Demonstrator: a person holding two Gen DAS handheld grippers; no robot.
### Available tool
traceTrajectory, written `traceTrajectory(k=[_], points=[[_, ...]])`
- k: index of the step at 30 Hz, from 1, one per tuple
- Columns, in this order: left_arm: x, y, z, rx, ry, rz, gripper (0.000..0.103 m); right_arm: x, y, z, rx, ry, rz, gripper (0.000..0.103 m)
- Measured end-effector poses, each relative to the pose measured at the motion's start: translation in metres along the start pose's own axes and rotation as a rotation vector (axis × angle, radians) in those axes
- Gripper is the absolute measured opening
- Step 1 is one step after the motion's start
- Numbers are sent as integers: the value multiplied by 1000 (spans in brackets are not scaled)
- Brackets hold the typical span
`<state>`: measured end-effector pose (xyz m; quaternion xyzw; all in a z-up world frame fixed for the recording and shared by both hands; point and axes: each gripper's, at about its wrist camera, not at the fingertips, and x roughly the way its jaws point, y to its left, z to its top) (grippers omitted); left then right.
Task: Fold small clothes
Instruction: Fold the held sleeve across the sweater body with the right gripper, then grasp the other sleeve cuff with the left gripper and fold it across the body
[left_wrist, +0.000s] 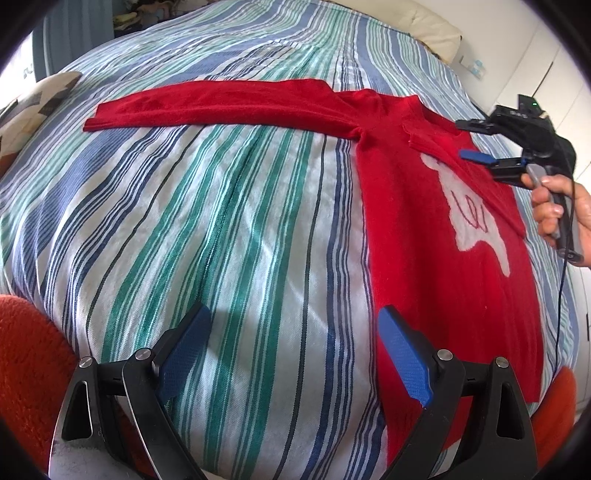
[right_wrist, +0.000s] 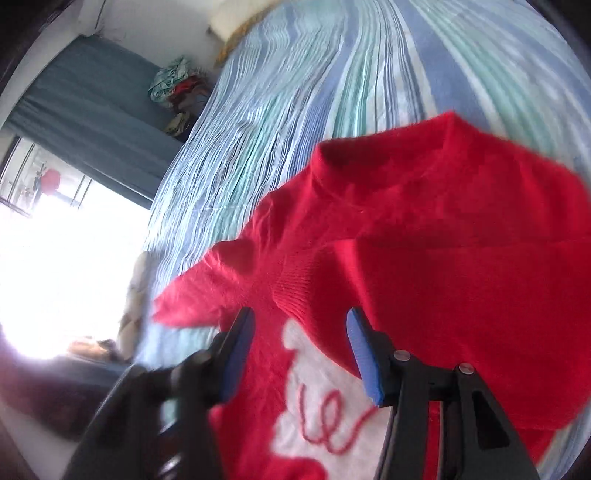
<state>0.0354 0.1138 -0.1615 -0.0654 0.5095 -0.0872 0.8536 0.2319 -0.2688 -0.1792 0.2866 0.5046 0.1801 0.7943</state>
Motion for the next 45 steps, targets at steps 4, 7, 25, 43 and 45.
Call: traceTrajectory(k=[4, 7, 25, 43, 45], points=[[-1, 1, -1, 1, -1, -9, 93, 70, 1, -19, 107, 116, 11, 53], [1, 3, 0, -9, 3, -17, 93, 63, 29, -26, 15, 90, 94, 53], [-30, 77, 46, -291, -47, -114, 93, -51, 48, -144, -227, -122, 33, 68], [48, 263, 158, -778, -168, -205, 68, -123, 34, -274, -204, -205, -67, 73], [54, 269, 162, -782, -190, -213, 55, -121, 34, -278, -196, -202, -67, 73]])
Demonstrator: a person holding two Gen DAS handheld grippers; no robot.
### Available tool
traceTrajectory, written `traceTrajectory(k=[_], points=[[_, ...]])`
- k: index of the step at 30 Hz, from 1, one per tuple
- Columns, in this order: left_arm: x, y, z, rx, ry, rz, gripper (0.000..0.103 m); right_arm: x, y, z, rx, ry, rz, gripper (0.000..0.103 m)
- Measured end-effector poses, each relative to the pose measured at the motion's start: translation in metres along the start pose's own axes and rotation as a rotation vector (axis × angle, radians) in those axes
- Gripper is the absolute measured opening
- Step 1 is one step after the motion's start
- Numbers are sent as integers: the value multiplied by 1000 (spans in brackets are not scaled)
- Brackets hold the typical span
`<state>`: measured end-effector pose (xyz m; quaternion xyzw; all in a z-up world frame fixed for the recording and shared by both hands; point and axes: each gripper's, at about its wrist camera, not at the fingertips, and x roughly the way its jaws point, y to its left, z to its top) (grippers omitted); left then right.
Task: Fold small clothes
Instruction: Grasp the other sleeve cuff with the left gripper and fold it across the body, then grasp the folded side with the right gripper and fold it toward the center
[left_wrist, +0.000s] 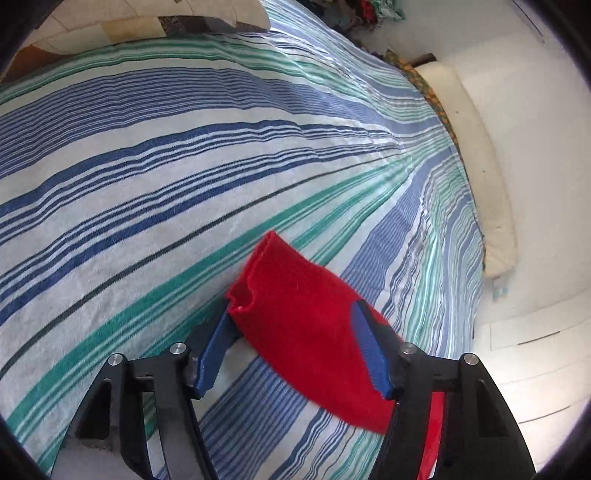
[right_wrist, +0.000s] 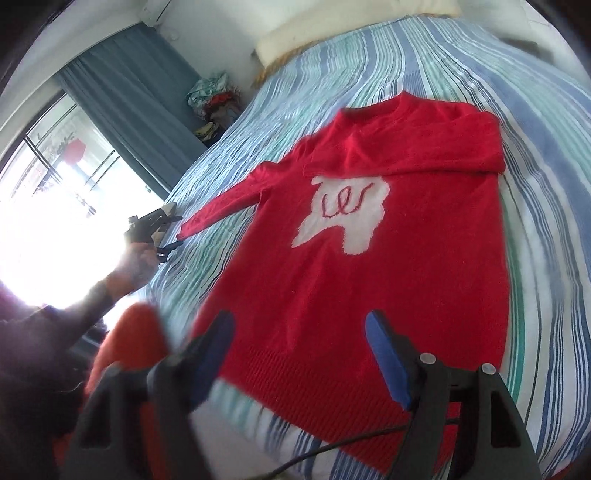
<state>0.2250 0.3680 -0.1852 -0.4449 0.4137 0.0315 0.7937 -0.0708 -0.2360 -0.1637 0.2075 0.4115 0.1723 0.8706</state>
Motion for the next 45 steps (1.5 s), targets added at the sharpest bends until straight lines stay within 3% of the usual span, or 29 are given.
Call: traceTrajectory(k=[1, 2, 3, 5, 8, 13, 16, 20, 23, 26, 28, 29, 30, 32, 35, 37, 41, 45], points=[[3, 0, 2, 10, -4, -5, 45, 2, 1, -2, 0, 7, -7, 73], [6, -1, 3, 30, -2, -4, 17, 3, 2, -4, -4, 14, -14, 73], [9, -3, 4, 59, 6, 17, 5, 5, 3, -5, -7, 20, -20, 73], [4, -14, 5, 123, -15, 52, 6, 7, 4, -6, -10, 29, -25, 73], [-14, -54, 1, 235, -57, 22, 5, 8, 5, -5, -8, 17, -20, 73], [-27, -182, -36, 592, -18, -41, 5, 4, 3, -4, 8, -14, 4, 73], [-23, -262, -90, 803, 42, -110, 5, 1, -2, -5, 27, -23, 13, 73], [0, -342, -176, 978, 153, -222, 5, -5, -11, -4, 60, -46, 15, 73], [30, -371, -233, 1034, 216, -254, 5, -11, -17, -4, 73, -64, 9, 73], [60, -375, -276, 1039, 239, -225, 5, -16, -21, -5, 73, -78, -5, 73], [84, -369, -296, 1014, 246, -165, 10, -19, -23, -6, 80, -86, -8, 73], [97, -366, -303, 1002, 258, -125, 27, -20, -25, -6, 83, -88, -8, 73], [108, -362, -308, 991, 281, -88, 53, -21, -27, -6, 86, -90, -10, 73], [115, -352, -315, 968, 303, -46, 64, -22, -30, -6, 93, -92, -24, 73], [94, -334, -314, 946, 323, -114, 68, -25, -37, -6, 114, -106, -44, 73], [70, -320, -301, 967, 267, -127, 77, -29, -45, -4, 136, -119, -52, 73], [53, -296, -258, 1045, 101, 20, 79, -29, -61, 5, 200, -96, -70, 73], [84, -269, -236, 1093, 111, 171, 79, -24, -64, 44, 249, -69, -8, 73]])
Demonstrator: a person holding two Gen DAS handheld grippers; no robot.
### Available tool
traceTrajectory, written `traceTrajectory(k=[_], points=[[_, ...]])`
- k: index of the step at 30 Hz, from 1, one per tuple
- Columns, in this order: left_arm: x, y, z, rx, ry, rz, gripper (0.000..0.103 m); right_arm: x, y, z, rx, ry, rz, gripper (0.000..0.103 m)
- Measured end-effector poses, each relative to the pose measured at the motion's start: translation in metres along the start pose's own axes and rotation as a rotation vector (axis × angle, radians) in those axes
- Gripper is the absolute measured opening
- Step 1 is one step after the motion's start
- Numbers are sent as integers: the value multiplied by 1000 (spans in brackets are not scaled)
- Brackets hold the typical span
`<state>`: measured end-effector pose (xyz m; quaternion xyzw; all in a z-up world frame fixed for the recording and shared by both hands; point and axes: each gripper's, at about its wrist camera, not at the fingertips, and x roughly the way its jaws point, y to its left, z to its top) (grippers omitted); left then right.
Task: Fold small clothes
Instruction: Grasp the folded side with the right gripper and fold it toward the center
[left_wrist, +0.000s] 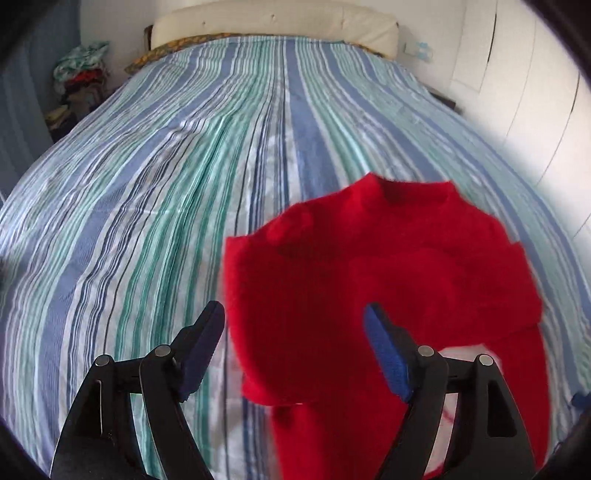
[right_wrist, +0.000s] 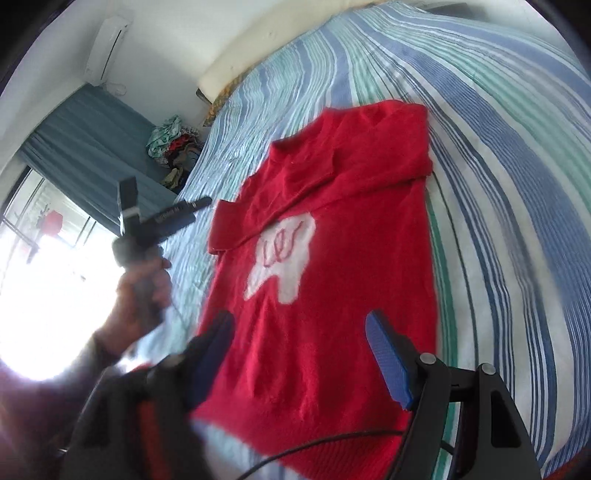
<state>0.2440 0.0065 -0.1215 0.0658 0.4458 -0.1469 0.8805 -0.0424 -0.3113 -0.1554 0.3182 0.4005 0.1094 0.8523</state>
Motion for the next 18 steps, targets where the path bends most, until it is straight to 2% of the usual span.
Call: traceTrajectory(k=[3, 6, 10, 12, 13, 15, 16, 18], points=[[33, 4, -19, 17, 79, 51, 79, 21, 13, 48, 6, 29, 28, 73], [38, 5, -32, -18, 84, 13, 79, 60, 6, 99, 88, 54, 65, 73], [35, 0, -35, 0, 78, 2, 79, 126, -2, 143, 135, 133, 11, 63], [33, 0, -34, 0, 80, -5, 79, 153, -11, 151, 180, 176, -48, 59], [33, 0, -33, -2, 80, -9, 79, 163, -18, 154, 217, 190, -75, 55], [33, 2, -32, -12, 79, -14, 79, 178, -24, 157, 246, 186, -82, 27], [33, 3, -31, -15, 81, -16, 79, 181, -23, 157, 226, 177, -108, 4], [33, 6, -33, -27, 83, -25, 79, 172, -19, 156, 186, 135, -130, 4]])
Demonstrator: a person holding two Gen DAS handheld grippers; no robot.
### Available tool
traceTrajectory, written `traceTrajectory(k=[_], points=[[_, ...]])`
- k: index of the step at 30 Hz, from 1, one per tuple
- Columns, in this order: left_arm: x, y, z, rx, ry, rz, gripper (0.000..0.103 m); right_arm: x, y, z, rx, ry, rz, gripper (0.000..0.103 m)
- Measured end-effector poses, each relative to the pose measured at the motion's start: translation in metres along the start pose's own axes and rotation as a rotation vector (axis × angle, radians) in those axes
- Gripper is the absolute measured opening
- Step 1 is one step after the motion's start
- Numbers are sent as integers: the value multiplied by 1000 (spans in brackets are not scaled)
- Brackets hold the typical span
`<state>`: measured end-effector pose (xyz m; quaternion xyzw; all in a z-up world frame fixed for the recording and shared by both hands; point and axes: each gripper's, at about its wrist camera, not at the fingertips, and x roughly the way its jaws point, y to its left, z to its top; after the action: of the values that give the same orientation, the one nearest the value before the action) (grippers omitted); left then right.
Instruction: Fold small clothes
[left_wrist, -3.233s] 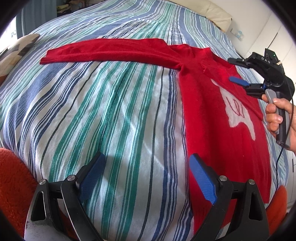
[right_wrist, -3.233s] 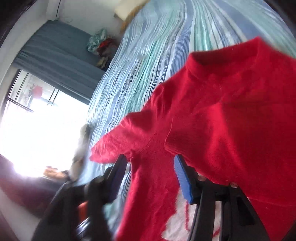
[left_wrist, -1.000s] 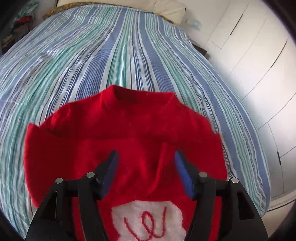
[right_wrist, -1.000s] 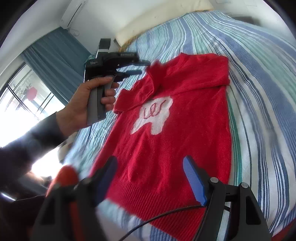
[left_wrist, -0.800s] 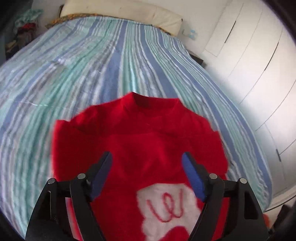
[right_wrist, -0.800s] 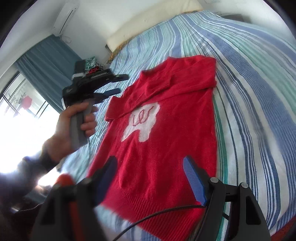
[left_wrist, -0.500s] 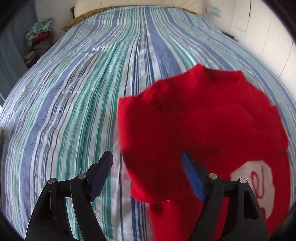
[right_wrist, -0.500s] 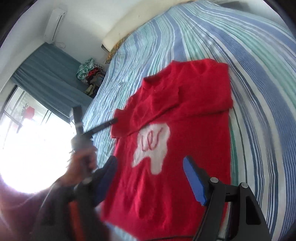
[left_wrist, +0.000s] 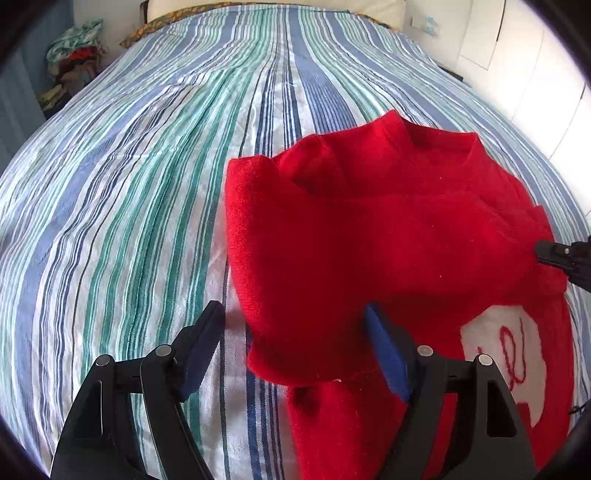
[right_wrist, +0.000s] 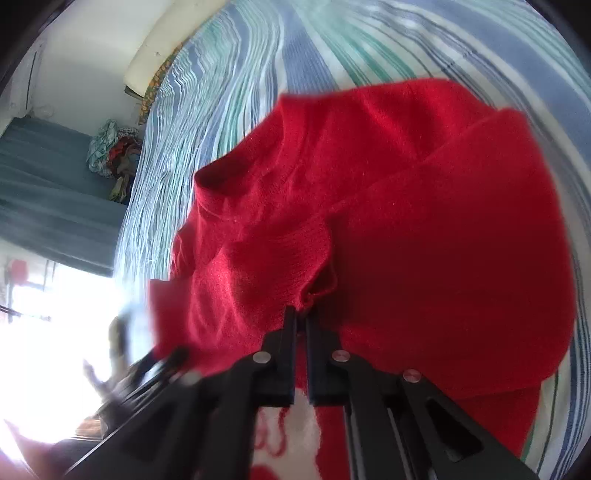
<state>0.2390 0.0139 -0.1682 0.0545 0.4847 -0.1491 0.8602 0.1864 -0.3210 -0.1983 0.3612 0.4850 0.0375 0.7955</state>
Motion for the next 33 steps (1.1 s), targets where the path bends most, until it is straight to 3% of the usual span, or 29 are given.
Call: traceTrajectory(k=[2, 4, 6, 10, 12, 13, 14, 16, 20, 23, 26, 28, 33], points=[[2, 2, -3, -4, 4, -6, 79, -14, 4, -9, -42, -45, -27, 4], [9, 0, -6, 3, 22, 4, 80, -23, 4, -18, -87, -85, -129, 4], [11, -3, -7, 7, 33, 20, 80, -15, -2, -21, -108, -56, -203, 4], [-1, -4, -9, 18, 44, 35, 80, 0, -5, -21, -123, 6, -226, 9], [-21, -3, -16, 18, 27, 41, 80, -10, 0, -23, -155, -8, -207, 29], [-32, -4, -21, 19, 15, 34, 80, -19, 2, -27, -172, -22, -200, 50], [-45, -6, -27, 26, 3, 26, 80, -31, 4, -32, -199, -47, -204, 63], [-72, -17, -46, 62, -21, 12, 82, -59, 11, -50, -284, -85, -227, 64], [-105, -51, -98, 166, -12, -37, 89, -97, 22, -106, -450, -19, -198, 64], [-108, -75, -147, 251, 84, -47, 88, -97, 18, -166, -544, 120, -204, 64], [-105, -85, -195, 340, 184, 47, 88, -88, 1, -216, -580, 269, -263, 64], [-115, -77, -213, 318, 174, 42, 90, -90, -13, -237, -573, 322, -333, 64], [-118, -60, -216, 204, 207, -6, 95, -109, -34, -243, -477, 292, -319, 64]])
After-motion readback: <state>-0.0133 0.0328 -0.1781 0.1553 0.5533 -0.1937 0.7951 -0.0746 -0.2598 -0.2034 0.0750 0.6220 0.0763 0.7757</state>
